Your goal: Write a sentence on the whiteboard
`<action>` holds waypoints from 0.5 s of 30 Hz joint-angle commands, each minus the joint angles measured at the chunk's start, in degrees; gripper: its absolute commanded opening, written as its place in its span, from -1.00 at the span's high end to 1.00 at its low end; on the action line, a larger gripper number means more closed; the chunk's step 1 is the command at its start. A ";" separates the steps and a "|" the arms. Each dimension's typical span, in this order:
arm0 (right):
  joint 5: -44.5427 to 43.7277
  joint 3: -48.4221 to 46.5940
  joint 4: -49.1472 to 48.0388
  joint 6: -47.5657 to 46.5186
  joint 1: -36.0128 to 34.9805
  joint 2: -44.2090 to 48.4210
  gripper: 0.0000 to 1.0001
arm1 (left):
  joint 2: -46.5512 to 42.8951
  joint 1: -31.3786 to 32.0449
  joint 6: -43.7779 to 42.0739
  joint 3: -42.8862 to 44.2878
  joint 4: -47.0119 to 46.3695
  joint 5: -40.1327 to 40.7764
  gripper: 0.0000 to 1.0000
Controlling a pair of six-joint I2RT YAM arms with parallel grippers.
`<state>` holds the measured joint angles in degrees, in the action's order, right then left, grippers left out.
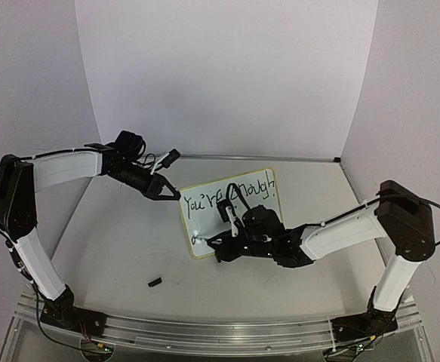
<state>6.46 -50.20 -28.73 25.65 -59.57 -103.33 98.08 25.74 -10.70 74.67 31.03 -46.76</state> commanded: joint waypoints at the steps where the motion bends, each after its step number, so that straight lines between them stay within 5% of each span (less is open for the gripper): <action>1: -1.52 1.52 -0.61 1.36 0.26 0.79 1.00 | -1.30 1.16 -3.05 0.77 1.61 3.31 1.00; 15: -1.16 1.95 -0.02 1.69 0.29 0.58 1.00 | -1.06 1.21 -3.06 0.80 1.54 3.26 1.00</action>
<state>6.82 -48.95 -29.32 26.89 -59.57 -103.33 98.08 25.74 -10.70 74.67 31.05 -46.76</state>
